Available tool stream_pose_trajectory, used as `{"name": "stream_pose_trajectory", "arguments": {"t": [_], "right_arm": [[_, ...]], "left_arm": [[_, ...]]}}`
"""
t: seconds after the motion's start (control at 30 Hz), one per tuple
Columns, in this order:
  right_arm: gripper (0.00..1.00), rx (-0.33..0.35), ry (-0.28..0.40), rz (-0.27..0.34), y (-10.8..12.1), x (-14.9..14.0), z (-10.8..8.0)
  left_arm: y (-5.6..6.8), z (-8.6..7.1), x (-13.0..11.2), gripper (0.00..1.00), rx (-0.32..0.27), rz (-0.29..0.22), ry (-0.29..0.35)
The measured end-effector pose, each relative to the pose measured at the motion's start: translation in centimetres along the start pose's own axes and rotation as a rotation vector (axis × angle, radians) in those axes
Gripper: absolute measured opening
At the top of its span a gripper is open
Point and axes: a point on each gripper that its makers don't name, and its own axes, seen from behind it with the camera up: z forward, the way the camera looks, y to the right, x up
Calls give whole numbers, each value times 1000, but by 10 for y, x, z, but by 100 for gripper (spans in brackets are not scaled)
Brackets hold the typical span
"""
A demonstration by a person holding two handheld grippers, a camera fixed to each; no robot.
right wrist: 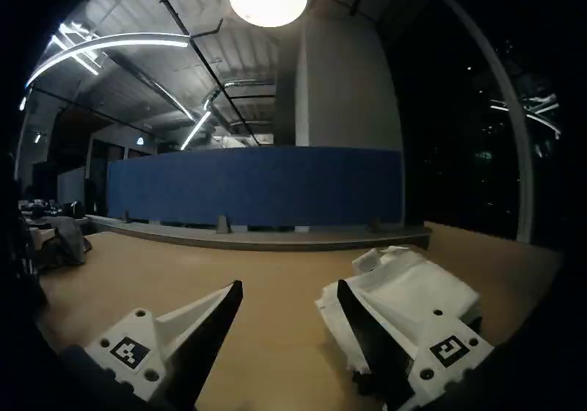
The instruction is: Fold towel
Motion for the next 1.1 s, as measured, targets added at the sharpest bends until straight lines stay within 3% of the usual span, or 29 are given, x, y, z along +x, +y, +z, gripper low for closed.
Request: {"name": "stream_pose_trajectory", "arguments": {"t": [1.1], "right_arm": [[100,0,0,1,0,-3,0]], "left_arm": [[0,0,-1,91,0,-1,0]]}}
